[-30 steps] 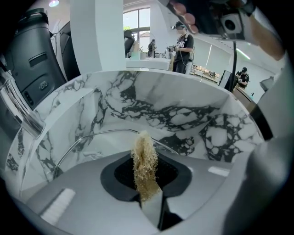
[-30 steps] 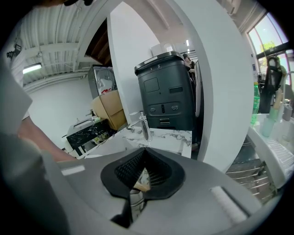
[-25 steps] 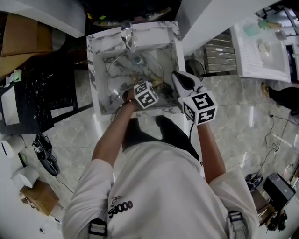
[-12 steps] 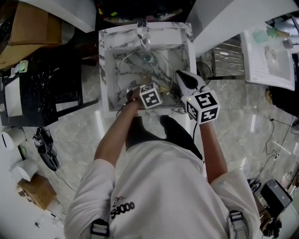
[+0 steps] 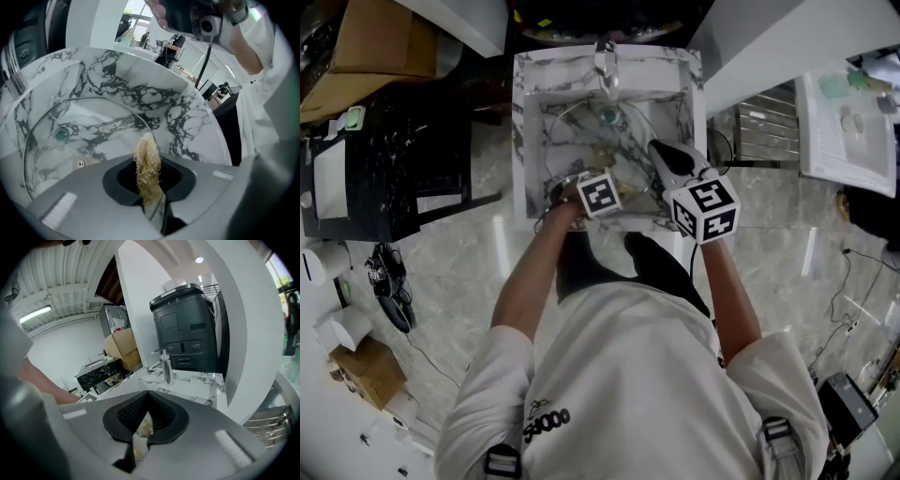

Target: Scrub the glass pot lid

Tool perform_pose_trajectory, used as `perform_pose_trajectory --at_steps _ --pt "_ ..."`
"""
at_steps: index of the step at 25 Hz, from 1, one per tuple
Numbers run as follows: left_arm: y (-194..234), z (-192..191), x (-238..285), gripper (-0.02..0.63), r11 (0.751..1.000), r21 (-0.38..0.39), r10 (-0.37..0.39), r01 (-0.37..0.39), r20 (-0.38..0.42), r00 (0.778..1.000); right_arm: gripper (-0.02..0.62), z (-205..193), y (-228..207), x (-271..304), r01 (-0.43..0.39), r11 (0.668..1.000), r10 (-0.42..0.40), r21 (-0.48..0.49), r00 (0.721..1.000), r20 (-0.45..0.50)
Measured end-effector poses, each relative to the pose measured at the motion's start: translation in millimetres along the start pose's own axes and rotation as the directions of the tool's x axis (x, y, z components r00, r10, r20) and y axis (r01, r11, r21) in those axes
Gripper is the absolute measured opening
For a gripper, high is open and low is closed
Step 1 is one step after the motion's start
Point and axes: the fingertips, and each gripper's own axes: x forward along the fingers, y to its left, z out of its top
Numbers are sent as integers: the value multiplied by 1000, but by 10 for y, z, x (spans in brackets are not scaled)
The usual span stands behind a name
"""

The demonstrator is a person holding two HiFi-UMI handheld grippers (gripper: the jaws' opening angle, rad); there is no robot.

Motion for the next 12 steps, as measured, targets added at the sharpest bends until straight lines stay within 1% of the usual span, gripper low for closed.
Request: perform_pose_trajectory --at_steps 3,6,9,12 --pt "9 -75 -28 60 1000 -25 -5 4 -22 1000 5 18 36 72 -23 1000 22 -10 1000 -4" --pt "-2 -223 -40 60 998 -55 -14 10 -85 996 5 33 82 140 -45 999 45 -19 999 -9" --pt "33 -402 -65 60 996 -88 2 -15 -149 989 5 32 129 205 -68 997 68 -22 998 -14" --pt "106 -540 -87 60 988 -142 28 -55 -184 982 5 36 162 252 -88 996 87 -23 996 -19"
